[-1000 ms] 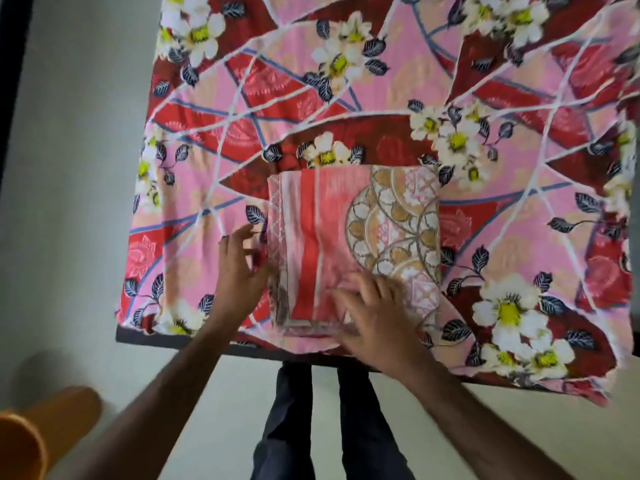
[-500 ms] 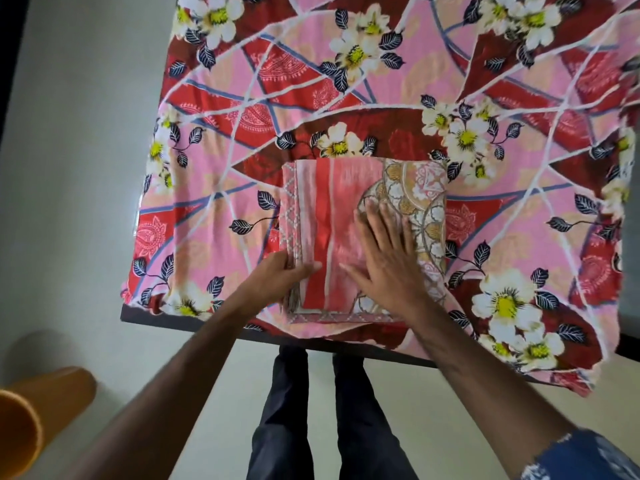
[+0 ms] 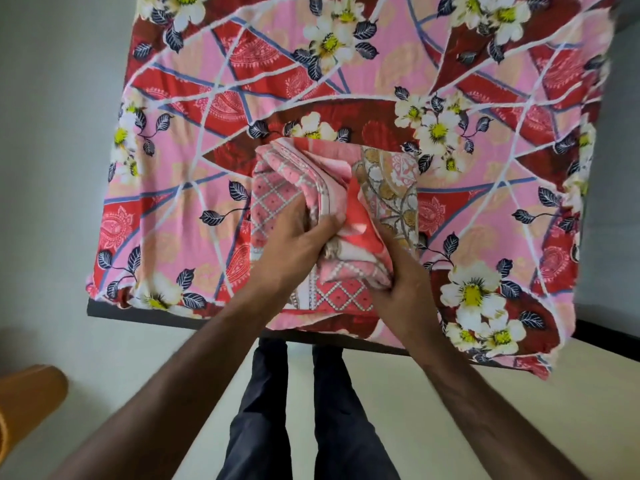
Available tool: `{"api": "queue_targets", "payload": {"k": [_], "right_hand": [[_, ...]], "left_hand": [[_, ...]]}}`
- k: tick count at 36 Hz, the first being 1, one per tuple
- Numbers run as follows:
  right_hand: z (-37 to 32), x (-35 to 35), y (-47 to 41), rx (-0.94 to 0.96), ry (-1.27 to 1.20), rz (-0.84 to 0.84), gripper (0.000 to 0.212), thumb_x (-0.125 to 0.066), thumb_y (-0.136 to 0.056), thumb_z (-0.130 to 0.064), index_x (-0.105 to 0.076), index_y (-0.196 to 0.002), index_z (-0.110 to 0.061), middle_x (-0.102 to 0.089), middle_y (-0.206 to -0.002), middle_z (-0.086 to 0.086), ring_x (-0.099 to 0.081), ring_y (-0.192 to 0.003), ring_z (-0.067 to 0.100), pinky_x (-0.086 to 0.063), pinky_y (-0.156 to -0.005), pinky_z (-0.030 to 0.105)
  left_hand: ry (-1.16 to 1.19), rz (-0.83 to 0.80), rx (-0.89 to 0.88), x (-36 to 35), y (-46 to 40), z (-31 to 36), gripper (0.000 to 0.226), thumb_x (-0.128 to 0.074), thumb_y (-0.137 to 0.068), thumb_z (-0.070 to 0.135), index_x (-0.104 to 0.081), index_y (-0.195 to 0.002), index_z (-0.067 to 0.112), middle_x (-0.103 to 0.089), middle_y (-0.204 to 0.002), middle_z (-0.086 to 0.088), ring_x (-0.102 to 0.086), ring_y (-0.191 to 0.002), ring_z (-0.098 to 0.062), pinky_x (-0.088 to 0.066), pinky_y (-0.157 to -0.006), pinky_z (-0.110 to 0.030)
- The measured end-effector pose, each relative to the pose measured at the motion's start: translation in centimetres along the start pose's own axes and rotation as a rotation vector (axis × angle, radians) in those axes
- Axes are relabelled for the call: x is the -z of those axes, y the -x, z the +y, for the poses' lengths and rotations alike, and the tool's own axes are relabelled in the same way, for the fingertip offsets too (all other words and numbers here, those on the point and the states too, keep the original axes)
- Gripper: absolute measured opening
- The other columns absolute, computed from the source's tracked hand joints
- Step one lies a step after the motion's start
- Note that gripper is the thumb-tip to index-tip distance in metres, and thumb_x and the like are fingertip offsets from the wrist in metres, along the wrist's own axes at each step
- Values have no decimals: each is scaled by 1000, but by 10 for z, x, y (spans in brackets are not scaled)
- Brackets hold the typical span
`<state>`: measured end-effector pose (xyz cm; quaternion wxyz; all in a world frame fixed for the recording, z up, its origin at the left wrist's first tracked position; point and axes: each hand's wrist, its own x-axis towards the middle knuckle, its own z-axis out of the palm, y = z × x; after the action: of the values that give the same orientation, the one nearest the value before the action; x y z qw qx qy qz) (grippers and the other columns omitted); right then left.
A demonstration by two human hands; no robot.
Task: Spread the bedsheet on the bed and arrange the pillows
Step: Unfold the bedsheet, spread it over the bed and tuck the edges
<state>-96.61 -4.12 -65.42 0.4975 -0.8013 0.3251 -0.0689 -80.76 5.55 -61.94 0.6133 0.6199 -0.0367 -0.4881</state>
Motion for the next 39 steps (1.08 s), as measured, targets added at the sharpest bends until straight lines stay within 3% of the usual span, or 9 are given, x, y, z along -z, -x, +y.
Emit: {"api": "queue_targets", "payload": {"k": [2, 5, 11, 14, 19, 24, 32, 36, 39], "right_hand": [[-6, 8, -5, -107, -99, 111, 50, -72, -90, -9, -59, -136, -24, -74, -99, -17, -70, -89, -1, -60, -74, 24], [-6, 33, -18, -240, -344, 270, 25, -73, -84, -25, -67, -108, -22, -72, -80, -27, -66, -76, -9, -52, -66, 12], [13, 101, -26, -256, -422, 370, 9, -65, -93, -24, -63, -84, -23, -68, -70, -26, -62, -69, -16, -46, -65, 3], [23, 127, -24, -247, -471, 345, 10, -67, -88, -28, -73, -80, -28, -71, -77, -25, -66, -80, -11, -49, -77, 7], [30, 140, -24, -219, -453, 246, 22, -65, -87, -25, -77, -89, -43, -74, -88, -26, -69, -92, -5, -52, -80, 13], [10, 154, -37, -207, -464, 164, 36, -63, -92, -23, -75, -82, -54, -73, -85, -28, -68, -90, -9, -52, -78, 12], [-53, 217, -59, -365, -537, 172, 5, -65, -93, -29, -63, -95, -25, -69, -71, -29, -61, -60, -20, -43, -57, -1], [-60, 253, -55, -473, -551, 32, 70, -83, -47, -59, -69, -106, -22, -78, -84, -13, -74, -78, 3, -54, -60, 13], [-48, 251, -52, -516, -505, -1, 85, -90, -42, -68, -70, -110, -21, -78, -96, -9, -74, -85, 12, -57, -69, 19]], "left_hand": [[-87, -7, -43, -12, -2, 5, 22, -49, -105, 26, -64, -119, 16, -73, -116, -5, -70, -107, -18, -55, -91, -32], [-330, -32, -184, -22, -3, 6, 45, -36, -104, 50, -59, -133, 25, -59, -137, 7, -54, -128, -4, -43, -107, -27], [-987, 499, -817, 9, -30, -3, 41, -72, -88, 13, -61, -125, 2, -53, -130, -18, -48, -125, -28, -41, -105, -42], [-984, 637, -584, 42, -46, -12, 71, -77, -74, 24, -49, -135, 0, -49, -131, -18, -45, -124, -24, -34, -104, -26], [-945, 140, 61, 73, -59, -42, 53, -87, -69, 29, -69, -117, 14, -71, -100, -4, -67, -92, -23, -54, -83, -40], [-801, 314, -68, 71, -54, -35, 8, -73, -84, 20, -67, -79, 20, -64, -60, 20, -56, -58, 6, -44, -61, -29], [-580, 116, -202, 44, -26, 124, 26, -68, -90, 26, -70, -65, 20, -60, -52, 20, -51, -49, 7, -41, -52, -9], [-860, -92, -111, 51, -12, 217, 23, -79, -58, 54, -73, -56, 31, -56, -44, 18, -50, -41, 6, -36, -45, -4], [-1283, 19, -148, 70, -28, 243, 41, -81, -58, 65, -72, -63, 26, -53, -49, 4, -45, -42, -2, -36, -46, -12]]}}
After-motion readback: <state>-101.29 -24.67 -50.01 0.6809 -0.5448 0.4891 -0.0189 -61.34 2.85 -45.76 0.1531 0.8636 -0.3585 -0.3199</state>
